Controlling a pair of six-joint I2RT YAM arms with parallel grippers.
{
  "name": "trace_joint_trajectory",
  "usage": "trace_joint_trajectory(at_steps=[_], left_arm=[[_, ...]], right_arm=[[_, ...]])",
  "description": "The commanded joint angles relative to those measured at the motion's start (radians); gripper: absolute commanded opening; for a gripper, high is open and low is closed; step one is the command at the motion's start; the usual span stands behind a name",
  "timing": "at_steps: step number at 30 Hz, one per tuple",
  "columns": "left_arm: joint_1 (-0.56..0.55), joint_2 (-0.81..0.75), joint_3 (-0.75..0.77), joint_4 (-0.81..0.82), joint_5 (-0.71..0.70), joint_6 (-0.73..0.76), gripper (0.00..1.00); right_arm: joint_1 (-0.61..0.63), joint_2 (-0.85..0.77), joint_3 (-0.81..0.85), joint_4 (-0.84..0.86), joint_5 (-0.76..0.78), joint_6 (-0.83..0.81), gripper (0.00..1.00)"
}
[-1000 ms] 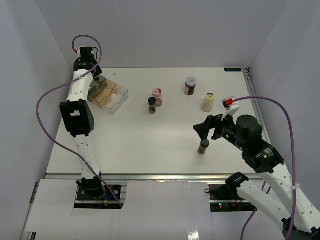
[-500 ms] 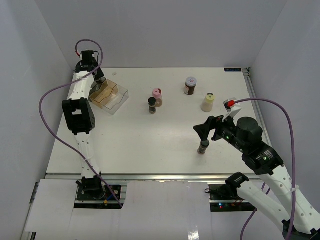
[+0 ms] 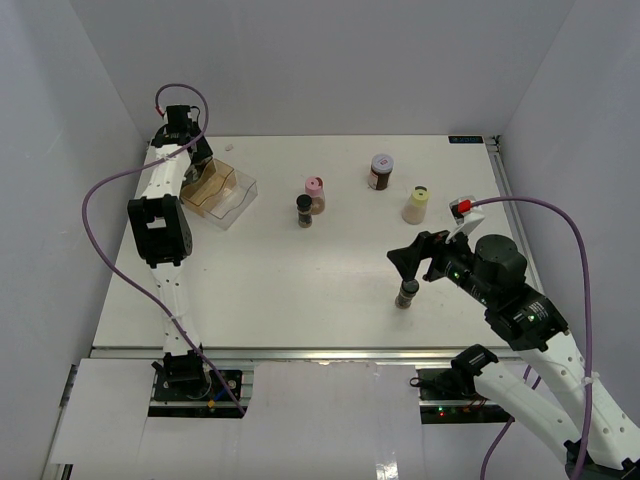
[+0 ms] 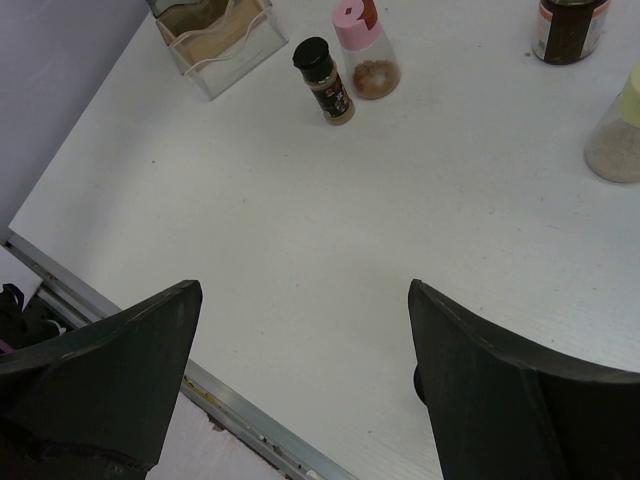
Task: Organize the condiment bottles
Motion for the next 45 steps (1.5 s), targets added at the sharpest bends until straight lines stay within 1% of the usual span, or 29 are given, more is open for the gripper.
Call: trace_joint_trajectory(at_steps=[1, 2, 11, 14, 17, 18, 22, 24, 26, 27, 31, 33, 35, 38, 41, 45], left_arm=[[0.004, -0.028, 0.046, 0.014, 0.024, 0.006, 0.71], [0.004, -0.029, 0.047, 0.011, 0.021, 0.006, 0.73], [0.004, -0.076, 0.047, -0.018, 0.009, 0.008, 0.83], [0.004, -0.131, 0.064, -0.055, 0.015, 0.010, 0.88], [0.003, -0.215, 0.052, -0.077, 0.052, 0.002, 0.89], [0.003, -0.250, 0.032, -0.075, 0.088, 0.003, 0.89], [-0.009, -0.414, -0.085, -0.049, 0.346, 0.037, 0.91], [-0.048, -0.455, -0.120, -0.044, 0.455, 0.060, 0.92], [-0.122, -0.480, -0.140, -0.053, 0.480, 0.093, 0.92], [-0.161, -0.488, -0.146, -0.074, 0.459, 0.115, 0.92], [-0.394, -0.498, -0.193, -0.130, 0.269, 0.200, 0.92], [-0.429, -0.504, -0.238, -0.132, 0.211, 0.195, 0.91], [-0.472, -0.524, -0.311, -0.106, 0.205, 0.178, 0.87], [-0.514, -0.548, -0.406, -0.058, 0.202, 0.166, 0.85], [-0.540, -0.546, -0.463, -0.023, 0.204, 0.163, 0.85], [-0.559, -0.524, -0.497, -0.011, 0.203, 0.142, 0.83]], right_arm=[[-0.001, -0.012, 0.009, 0.046, 0.006, -0.006, 0.90], [-0.001, -0.012, 0.012, 0.044, 0.005, -0.007, 0.90], [-0.001, -0.030, 0.009, 0.027, 0.036, -0.008, 0.90], [-0.001, -0.031, 0.027, -0.007, 0.022, -0.027, 0.90], [-0.001, -0.033, 0.048, -0.056, 0.020, -0.048, 0.90], [-0.001, -0.033, 0.051, -0.073, 0.022, -0.056, 0.90], [-0.001, -0.043, 0.077, -0.135, 0.052, -0.081, 0.90], [-0.001, -0.045, 0.091, -0.163, 0.060, -0.088, 0.90], [-0.001, -0.043, 0.109, -0.177, 0.057, -0.098, 0.90], [-0.001, -0.042, 0.124, -0.185, 0.054, -0.101, 0.90], [-0.001, -0.044, 0.162, -0.211, 0.047, -0.113, 0.90], [-0.001, -0.054, 0.168, -0.224, 0.050, -0.117, 0.90], [-0.001, -0.072, 0.171, -0.244, 0.059, -0.115, 0.90], [-0.001, -0.103, 0.167, -0.258, 0.056, -0.096, 0.90], [-0.001, -0.126, 0.165, -0.267, 0.041, -0.080, 0.90], [-0.001, -0.148, 0.161, -0.275, 0.032, -0.068, 0.90]])
